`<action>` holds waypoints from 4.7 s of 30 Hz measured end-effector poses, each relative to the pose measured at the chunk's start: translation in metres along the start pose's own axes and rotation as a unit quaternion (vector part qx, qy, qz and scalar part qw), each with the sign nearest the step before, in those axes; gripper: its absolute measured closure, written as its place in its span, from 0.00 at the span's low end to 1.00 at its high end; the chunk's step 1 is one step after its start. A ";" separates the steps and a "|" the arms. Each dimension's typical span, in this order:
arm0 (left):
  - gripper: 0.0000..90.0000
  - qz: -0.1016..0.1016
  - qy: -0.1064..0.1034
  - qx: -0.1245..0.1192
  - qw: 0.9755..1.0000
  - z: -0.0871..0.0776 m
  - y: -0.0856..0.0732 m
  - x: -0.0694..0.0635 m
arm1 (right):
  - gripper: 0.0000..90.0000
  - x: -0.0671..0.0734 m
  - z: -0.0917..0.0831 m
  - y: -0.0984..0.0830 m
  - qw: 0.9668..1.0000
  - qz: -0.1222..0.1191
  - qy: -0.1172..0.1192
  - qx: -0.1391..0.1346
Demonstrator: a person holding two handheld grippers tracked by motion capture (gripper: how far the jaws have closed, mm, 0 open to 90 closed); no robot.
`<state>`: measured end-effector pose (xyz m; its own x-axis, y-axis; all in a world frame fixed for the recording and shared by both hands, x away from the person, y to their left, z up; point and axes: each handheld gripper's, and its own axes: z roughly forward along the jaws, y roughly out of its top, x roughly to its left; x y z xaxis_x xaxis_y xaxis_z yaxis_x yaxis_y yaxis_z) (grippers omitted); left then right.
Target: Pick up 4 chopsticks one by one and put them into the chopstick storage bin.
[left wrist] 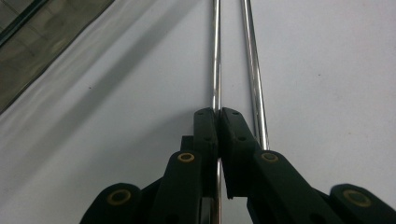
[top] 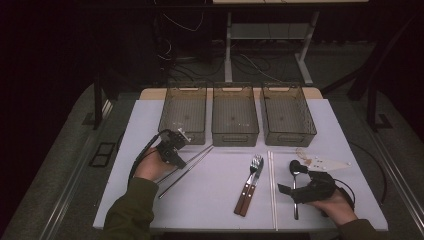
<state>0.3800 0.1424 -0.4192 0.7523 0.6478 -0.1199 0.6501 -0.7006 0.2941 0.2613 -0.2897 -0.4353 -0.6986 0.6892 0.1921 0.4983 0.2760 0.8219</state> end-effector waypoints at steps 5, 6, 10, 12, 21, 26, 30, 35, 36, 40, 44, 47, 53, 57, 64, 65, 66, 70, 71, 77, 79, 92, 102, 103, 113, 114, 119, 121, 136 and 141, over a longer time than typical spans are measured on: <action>0.95 0.004 0.008 -0.007 1.000 -0.001 -0.003 -0.003 | 0.03 0.000 0.000 0.000 1.000 0.000 0.000 -0.001; 0.95 0.005 0.008 -0.007 1.000 -0.001 -0.003 -0.003 | 0.03 0.000 0.000 0.000 1.000 0.000 0.000 -0.001; 0.95 0.003 0.001 -0.015 1.000 -0.004 -0.008 -0.003 | 0.03 -0.001 0.000 0.000 1.000 0.000 -0.001 -0.002; 0.95 0.001 0.001 -0.022 1.000 -0.006 -0.012 -0.004 | 0.03 -0.001 0.000 0.000 1.000 -0.001 -0.001 -0.002; 0.95 0.005 -0.011 -0.049 0.999 -0.016 -0.022 -0.007 | 0.03 -0.001 -0.001 0.000 1.000 0.000 -0.001 -0.002; 0.95 0.014 -0.017 -0.086 0.996 -0.028 -0.026 -0.010 | 0.03 -0.001 -0.001 0.000 1.000 0.000 -0.002 -0.003; 0.95 0.022 -0.023 -0.143 0.989 -0.041 -0.030 -0.011 | 0.03 0.000 -0.001 0.000 1.000 0.001 -0.002 -0.003; 0.95 0.025 -0.037 -0.205 0.978 -0.050 -0.033 -0.010 | 0.03 0.000 -0.002 0.000 1.000 0.001 -0.002 -0.004; 0.95 0.026 -0.039 -0.216 0.975 -0.052 -0.034 -0.009 | 0.03 0.000 -0.002 0.000 1.000 0.002 -0.002 -0.004; 0.95 0.025 -0.045 -0.260 0.964 -0.057 -0.037 -0.008 | 0.03 0.000 -0.002 0.000 1.000 0.000 -0.002 -0.004; 0.95 0.016 -0.052 -0.299 0.953 -0.061 -0.039 -0.007 | 0.03 0.000 -0.002 0.000 1.000 0.000 -0.001 -0.003; 0.95 0.017 -0.058 -0.323 0.945 -0.063 -0.039 -0.005 | 0.03 0.001 -0.002 0.000 1.000 0.001 -0.001 -0.003; 0.95 0.015 -0.051 -0.360 0.931 -0.064 -0.037 -0.001 | 0.03 0.000 -0.001 0.000 1.000 0.002 -0.001 -0.003; 0.95 0.012 -0.047 -0.377 0.925 -0.064 -0.032 0.003 | 0.03 0.000 -0.002 0.000 1.000 0.002 -0.001 -0.003; 0.95 0.011 -0.031 -0.399 0.917 -0.067 -0.022 0.006 | 0.03 0.000 -0.001 0.000 1.000 0.001 -0.002 -0.004; 0.95 0.013 -0.028 -0.399 0.917 -0.068 -0.021 0.007 | 0.03 0.001 -0.001 -0.001 1.000 0.000 -0.002 -0.004; 0.95 0.013 -0.028 -0.400 0.916 -0.068 -0.019 0.007 | 0.03 0.001 0.000 -0.001 1.000 -0.001 -0.001 -0.003; 0.95 0.014 -0.020 -0.405 0.914 -0.072 -0.013 0.011 | 0.03 0.001 0.001 -0.001 1.000 0.000 0.000 -0.001; 0.95 0.015 -0.017 -0.407 0.913 -0.073 -0.011 0.013 | 0.03 0.001 0.001 -0.001 1.000 0.000 0.000 -0.001; 0.95 0.010 -0.003 -0.416 0.909 -0.077 0.000 0.020 | 0.03 0.001 0.001 -0.001 1.000 0.004 0.002 -0.002; 0.95 0.010 0.003 -0.417 0.909 -0.079 0.005 0.022 | 0.03 0.001 0.001 0.000 1.000 0.004 0.002 -0.003; 0.95 -0.014 0.051 -0.444 0.894 -0.093 0.034 0.050 | 0.03 0.001 -0.001 -0.001 1.000 0.005 0.002 -0.006; 0.95 -0.073 0.089 -0.431 0.895 -0.081 0.038 0.081 | 0.03 0.001 -0.002 -0.001 1.000 0.006 0.000 -0.010; 0.95 -0.079 0.092 -0.426 0.896 -0.078 0.037 0.084 | 0.03 0.001 -0.002 -0.001 1.000 0.007 0.000 -0.010; 0.95 -0.104 0.116 -0.366 0.917 -0.053 0.038 0.091 | 0.03 0.001 -0.003 -0.001 1.000 0.006 0.000 -0.012; 0.95 -0.107 0.117 -0.361 0.919 -0.051 0.038 0.091 | 0.03 0.001 -0.003 -0.001 1.000 0.007 -0.001 -0.013; 0.95 -0.113 0.121 -0.338 0.927 -0.042 0.035 0.093 | 0.03 0.002 -0.004 -0.001 1.000 0.006 -0.003 -0.014; 0.95 -0.116 0.119 -0.330 0.929 -0.038 0.033 0.094 | 0.03 0.001 -0.004 -0.001 1.000 0.007 -0.002 -0.014; 0.94 -0.129 0.124 -0.309 0.934 -0.028 0.030 0.096 | 0.03 0.002 -0.004 -0.001 1.000 0.006 0.000 -0.013; 0.89 -0.129 0.130 -0.306 0.934 -0.026 0.031 0.095 | 0.03 0.002 -0.004 -0.001 1.000 0.007 0.000 -0.014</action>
<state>0.4690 0.1898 -0.3965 0.4762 0.8779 -0.0495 0.5629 -0.2611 0.7842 0.2576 -0.2916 -0.4336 -0.6921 0.6926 0.2034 0.4932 0.2480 0.8338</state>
